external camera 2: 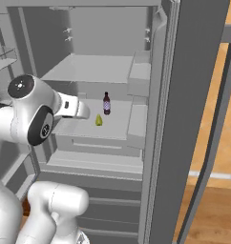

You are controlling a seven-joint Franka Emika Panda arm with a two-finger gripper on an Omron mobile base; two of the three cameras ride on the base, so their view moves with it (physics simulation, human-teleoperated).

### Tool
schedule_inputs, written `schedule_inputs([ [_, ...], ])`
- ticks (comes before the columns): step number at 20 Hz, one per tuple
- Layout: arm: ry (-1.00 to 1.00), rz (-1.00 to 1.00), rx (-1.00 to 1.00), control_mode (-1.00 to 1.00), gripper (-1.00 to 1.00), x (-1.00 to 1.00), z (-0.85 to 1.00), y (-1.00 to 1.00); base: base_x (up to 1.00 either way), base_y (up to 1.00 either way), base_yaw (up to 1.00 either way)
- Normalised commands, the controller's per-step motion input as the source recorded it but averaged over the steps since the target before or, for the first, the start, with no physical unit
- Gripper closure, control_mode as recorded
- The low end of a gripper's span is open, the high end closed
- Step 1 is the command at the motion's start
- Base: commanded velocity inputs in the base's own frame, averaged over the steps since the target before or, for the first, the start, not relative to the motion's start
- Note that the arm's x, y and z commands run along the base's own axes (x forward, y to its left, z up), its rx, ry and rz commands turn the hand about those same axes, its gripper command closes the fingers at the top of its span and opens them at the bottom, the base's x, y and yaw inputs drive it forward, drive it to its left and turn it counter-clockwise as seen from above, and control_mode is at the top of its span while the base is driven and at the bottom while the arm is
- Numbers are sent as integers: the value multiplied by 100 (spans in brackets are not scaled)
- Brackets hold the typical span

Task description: Grab a lemon wedge from the fridge and one ice cube from the ice bowl, and put them in the glass of lemonade.

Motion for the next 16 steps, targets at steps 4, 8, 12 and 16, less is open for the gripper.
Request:
schedule_inputs([
  [4, 8, 0, 0, -100, -100, 64, -37, 0, 0, 0, 0],
  [8, 16, 0, 0, -100, -100, 91, -34, 0, 0, 0, 0],
  [12, 9, 0, 0, -100, -100, 33, -51, 0, 0, 0, 0],
  [16, 4, 1, 0, -100, -100, 55, -63, 1, 0, 0, 0],
])
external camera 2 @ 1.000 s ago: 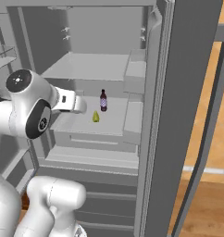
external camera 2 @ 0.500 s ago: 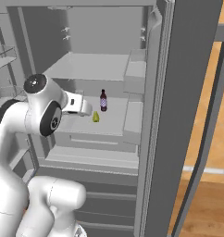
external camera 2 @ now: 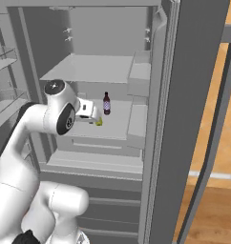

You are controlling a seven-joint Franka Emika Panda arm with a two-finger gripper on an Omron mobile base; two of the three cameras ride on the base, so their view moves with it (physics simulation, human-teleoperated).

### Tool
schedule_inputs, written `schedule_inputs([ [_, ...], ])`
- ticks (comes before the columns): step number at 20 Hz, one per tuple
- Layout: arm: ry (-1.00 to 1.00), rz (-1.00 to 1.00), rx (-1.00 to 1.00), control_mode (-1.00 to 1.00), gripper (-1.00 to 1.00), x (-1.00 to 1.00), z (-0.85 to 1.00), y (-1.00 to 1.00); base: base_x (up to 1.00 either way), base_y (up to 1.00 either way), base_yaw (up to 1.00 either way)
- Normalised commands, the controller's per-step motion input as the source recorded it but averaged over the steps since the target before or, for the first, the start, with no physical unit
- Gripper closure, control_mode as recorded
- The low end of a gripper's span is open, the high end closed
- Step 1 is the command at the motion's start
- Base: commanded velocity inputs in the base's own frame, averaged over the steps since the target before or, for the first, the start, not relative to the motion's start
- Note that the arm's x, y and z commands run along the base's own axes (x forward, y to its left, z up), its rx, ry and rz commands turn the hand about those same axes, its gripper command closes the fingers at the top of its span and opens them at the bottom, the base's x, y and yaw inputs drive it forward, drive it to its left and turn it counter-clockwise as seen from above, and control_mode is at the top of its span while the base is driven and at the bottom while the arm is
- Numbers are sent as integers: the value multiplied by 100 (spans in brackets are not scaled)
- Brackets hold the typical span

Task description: Grab a lemon wedge from the fridge and one ice cube from the ice bowl, and put them in the glass of lemonade.

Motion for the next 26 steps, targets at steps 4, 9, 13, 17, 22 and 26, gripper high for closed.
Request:
schedule_inputs([
  [4, 0, 7, 1, -100, -100, 75, -43, 4, 0, 0, 0],
  [9, 1, 13, 0, -100, -100, 70, -25, 4, 0, 0, 0],
  [13, 6, 12, 0, -100, -100, 56, -11, 0, 0, 0, 0],
  [17, 6, 7, 0, -100, -100, 45, -7, 0, 0, 0, 0],
  [22, 2, 2, 0, -100, -100, 40, -27, 1, 0, 0, 0],
  [26, 0, 1, 0, -100, -100, 30, -51, 1, 0, 0, 0],
])
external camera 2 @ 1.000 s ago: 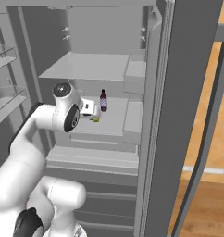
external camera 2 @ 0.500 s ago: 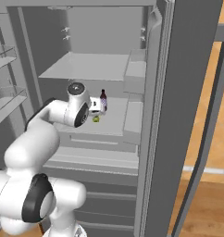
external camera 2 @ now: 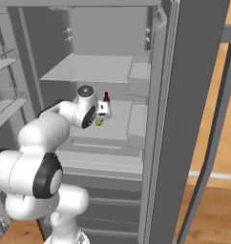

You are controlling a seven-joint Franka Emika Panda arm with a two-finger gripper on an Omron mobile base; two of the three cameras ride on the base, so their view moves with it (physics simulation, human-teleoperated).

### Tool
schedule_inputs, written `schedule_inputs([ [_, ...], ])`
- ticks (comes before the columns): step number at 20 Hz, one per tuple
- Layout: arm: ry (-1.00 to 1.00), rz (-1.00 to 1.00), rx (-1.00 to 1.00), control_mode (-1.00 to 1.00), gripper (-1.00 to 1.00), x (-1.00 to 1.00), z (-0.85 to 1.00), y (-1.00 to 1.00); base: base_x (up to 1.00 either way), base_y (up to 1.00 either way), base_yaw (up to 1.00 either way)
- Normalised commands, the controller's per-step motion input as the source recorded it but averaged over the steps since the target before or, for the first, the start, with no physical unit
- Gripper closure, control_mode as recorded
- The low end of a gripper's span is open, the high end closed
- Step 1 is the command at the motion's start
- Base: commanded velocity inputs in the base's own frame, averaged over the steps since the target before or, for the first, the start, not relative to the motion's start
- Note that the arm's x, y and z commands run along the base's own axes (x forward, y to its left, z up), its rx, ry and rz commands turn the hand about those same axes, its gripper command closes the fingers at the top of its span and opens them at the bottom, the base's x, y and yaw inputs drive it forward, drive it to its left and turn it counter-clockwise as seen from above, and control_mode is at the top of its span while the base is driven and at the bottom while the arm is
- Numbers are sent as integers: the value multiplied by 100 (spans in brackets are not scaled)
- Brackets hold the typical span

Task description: Grab a lemon wedge from the fridge and one ice cube from the ice bowl, and put them in the glass of lemonade.

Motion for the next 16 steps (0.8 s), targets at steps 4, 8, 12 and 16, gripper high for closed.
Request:
schedule_inputs([
  [4, 0, 0, 0, -100, -100, 37, -45, 7, 0, 0, 0],
  [8, 0, 0, 0, -100, -100, 36, -34, 9, 0, 0, 0],
  [12, 5, 0, 0, -100, -100, 48, -14, 16, 0, 0, 0],
  [16, 3, 0, 0, -100, -100, 25, -3, 1, 0, 0, 0],
])
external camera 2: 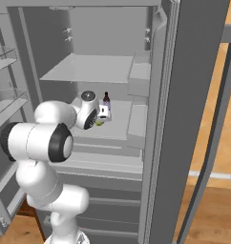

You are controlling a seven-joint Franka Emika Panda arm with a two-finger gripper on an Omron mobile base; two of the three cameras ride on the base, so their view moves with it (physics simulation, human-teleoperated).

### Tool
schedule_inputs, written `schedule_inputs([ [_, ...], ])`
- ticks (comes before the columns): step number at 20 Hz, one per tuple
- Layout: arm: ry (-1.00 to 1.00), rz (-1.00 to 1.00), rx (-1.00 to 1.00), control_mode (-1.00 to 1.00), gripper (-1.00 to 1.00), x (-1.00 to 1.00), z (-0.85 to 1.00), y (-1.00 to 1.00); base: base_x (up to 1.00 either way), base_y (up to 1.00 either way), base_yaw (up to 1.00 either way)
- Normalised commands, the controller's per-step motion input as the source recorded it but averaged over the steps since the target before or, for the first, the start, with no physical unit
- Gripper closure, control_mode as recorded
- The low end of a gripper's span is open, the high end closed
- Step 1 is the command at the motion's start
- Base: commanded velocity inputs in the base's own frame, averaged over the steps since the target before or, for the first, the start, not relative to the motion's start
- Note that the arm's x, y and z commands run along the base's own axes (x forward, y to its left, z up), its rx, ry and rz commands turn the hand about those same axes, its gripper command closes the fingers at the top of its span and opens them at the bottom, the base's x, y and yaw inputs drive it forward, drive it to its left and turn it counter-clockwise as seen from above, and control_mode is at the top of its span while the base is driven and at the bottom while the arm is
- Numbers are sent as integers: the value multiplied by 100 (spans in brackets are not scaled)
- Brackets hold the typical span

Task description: Grab a lemon wedge from the fridge and one ice cube from the ice bowl, and put them in the glass of lemonade.

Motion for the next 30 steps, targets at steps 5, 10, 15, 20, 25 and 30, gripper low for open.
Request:
schedule_inputs([
  [5, 6, 0, 0, -100, -100, 24, 0, 0, 0, 0, 0],
  [10, 1, 0, 0, -100, -100, 30, -5, 0, 0, 0, 0],
  [15, 0, 0, 0, -100, -100, 26, -20, 0, 0, 0, 0],
  [20, 0, 0, 0, -100, -100, 25, -24, 0, 0, 0, 0],
  [25, 0, 0, 0, -100, -100, 28, -11, 0, 0, 0, 0],
  [30, 0, 0, 0, -100, -100, 9, -23, 0, 0, 0, 0],
])
